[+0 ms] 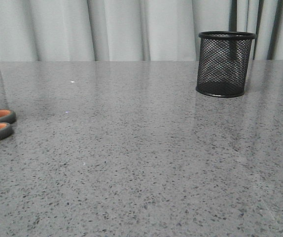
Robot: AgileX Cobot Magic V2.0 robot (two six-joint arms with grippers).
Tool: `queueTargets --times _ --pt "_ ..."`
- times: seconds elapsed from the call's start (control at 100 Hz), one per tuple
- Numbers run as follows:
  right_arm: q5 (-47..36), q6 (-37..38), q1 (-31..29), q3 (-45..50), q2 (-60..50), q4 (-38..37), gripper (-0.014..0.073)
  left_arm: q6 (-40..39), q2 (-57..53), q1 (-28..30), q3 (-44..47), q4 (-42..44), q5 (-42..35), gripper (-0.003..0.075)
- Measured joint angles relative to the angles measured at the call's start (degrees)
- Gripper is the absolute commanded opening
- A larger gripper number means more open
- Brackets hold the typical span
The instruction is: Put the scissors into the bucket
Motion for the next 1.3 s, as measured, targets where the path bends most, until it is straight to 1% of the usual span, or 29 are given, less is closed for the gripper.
queueTargets --times 0.17,0.29,0.51,0.63,0.95,1.3 --pt "0.22 -0.36 0.0 0.0 0.0 0.0 0.0412 14.84 7.56 -1.54 -1.23 2.14 0.0 0.0325" --pt "0.66 -0.55 0.0 0.0 0.0 0.0 0.0412 20.19 10.34 -1.57 -1.23 3.79 0.09 0.0326" --pt "0.9 -0.62 0.0 0.0 0.0 0.0 0.0412 24.62 11.97 -1.57 -1.02 5.27 0.09 0.0326" --pt "0.9 -0.62 0.09 0.0 0.0 0.0 0.0412 26.07 13.02 -1.57 0.63 5.27 -0.01 0.0326" --pt "1.0 -1.04 2.79 0.0 0.0 0.0 0.0412 30.52 13.4 -1.57 5.04 4.39 -0.22 0.0326" --pt "1.12 -1.04 2.84 0.0 0.0 0.0 0.0412 32.44 15.24 -1.57 5.09 4.39 -0.74 0.0326"
